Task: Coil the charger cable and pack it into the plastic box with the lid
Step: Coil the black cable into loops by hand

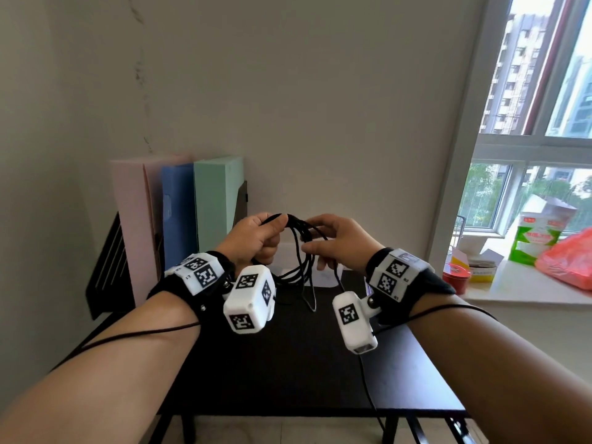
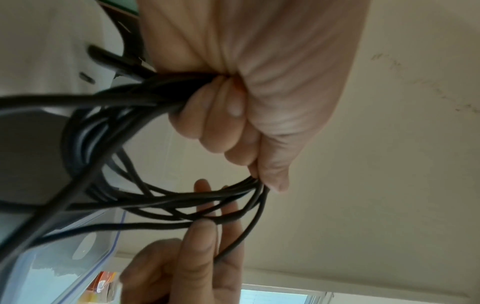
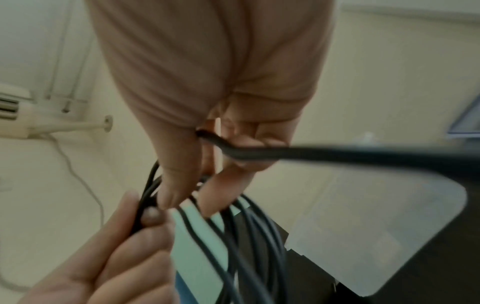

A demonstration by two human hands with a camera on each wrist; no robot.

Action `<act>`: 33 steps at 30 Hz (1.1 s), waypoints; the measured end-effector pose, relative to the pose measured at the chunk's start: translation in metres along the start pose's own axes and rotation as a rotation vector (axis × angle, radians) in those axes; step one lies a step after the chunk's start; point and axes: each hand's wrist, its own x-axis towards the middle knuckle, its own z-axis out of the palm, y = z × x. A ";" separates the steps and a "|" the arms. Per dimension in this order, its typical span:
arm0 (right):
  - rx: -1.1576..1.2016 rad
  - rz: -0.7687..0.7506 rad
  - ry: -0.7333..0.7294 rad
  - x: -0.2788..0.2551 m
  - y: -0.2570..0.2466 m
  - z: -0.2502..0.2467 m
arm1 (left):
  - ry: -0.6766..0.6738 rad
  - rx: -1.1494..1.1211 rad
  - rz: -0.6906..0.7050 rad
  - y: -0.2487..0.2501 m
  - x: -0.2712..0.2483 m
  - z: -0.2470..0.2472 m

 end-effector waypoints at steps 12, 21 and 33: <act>0.120 0.178 0.087 -0.006 0.051 -0.027 | 0.064 -0.307 0.071 0.013 -0.003 -0.027; -0.772 0.104 0.020 0.000 0.042 0.009 | 0.424 -0.474 0.118 0.003 0.009 -0.040; -1.375 -0.213 -0.240 -0.012 0.002 0.030 | 0.679 0.247 0.284 -0.004 0.008 -0.038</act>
